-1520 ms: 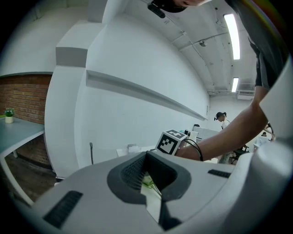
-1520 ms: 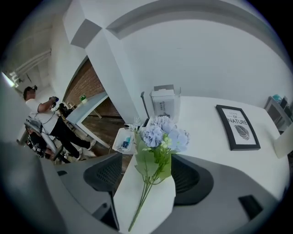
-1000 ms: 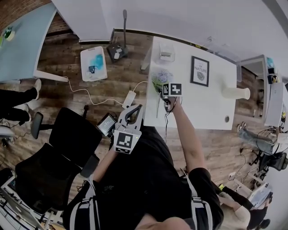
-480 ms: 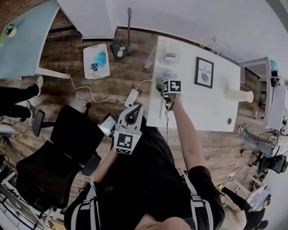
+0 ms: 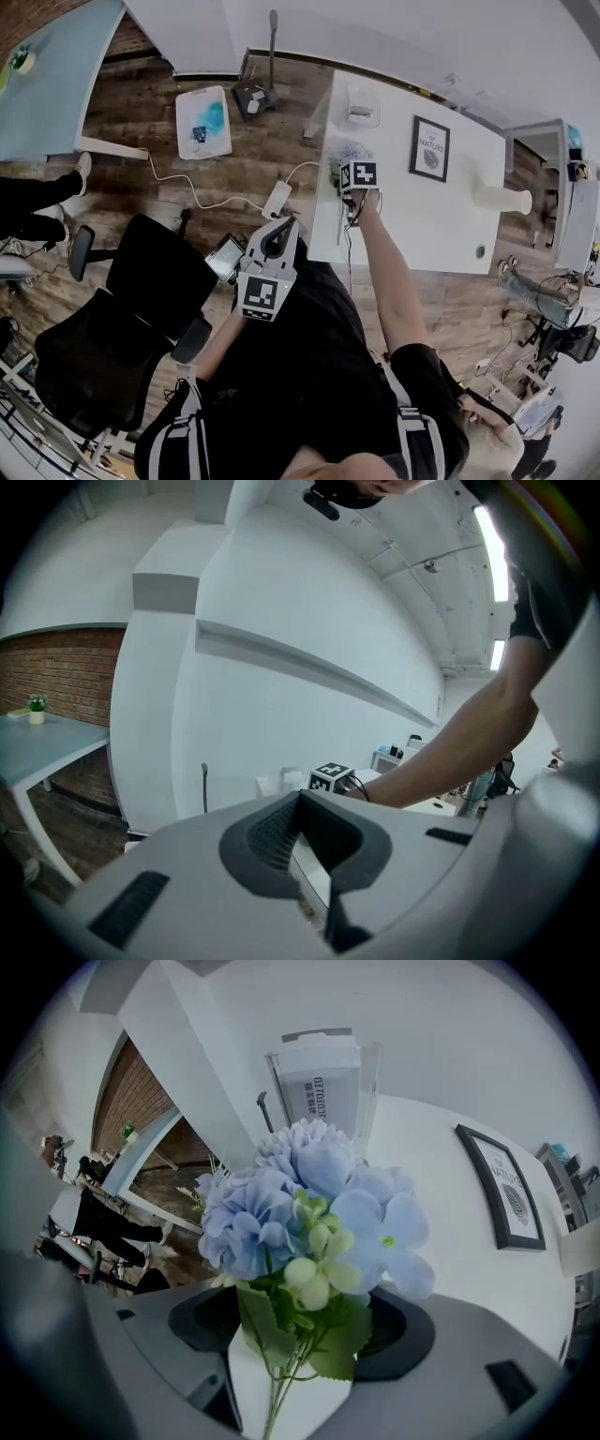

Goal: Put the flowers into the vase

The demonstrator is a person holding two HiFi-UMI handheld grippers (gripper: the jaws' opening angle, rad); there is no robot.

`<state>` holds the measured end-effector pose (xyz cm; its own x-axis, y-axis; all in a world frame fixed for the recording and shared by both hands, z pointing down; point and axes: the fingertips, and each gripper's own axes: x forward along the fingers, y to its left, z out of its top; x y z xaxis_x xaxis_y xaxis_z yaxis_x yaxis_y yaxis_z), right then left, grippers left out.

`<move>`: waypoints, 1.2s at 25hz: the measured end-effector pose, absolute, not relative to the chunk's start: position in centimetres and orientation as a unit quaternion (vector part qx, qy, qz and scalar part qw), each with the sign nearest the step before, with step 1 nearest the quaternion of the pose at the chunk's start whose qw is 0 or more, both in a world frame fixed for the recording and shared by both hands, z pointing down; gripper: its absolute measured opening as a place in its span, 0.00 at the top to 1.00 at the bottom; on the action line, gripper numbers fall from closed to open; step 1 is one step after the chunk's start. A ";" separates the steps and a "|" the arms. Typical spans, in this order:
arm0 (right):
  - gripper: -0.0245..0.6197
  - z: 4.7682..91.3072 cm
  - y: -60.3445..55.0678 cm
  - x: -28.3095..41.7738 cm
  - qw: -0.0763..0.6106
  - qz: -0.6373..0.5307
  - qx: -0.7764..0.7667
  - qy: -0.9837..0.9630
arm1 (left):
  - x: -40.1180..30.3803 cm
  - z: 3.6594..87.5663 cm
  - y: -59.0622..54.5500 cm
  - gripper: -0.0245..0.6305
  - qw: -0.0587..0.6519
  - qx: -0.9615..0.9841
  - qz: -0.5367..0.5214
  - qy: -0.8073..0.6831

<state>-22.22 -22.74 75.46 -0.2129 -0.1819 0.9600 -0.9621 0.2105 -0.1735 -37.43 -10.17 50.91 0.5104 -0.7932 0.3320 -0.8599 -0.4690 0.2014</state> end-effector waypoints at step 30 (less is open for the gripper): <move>0.69 50.9 -15.9 -24.4 0.073 0.329 0.495 -0.801 | -34.1 50.2 -8.2 0.95 0.173 0.895 0.077 -0.404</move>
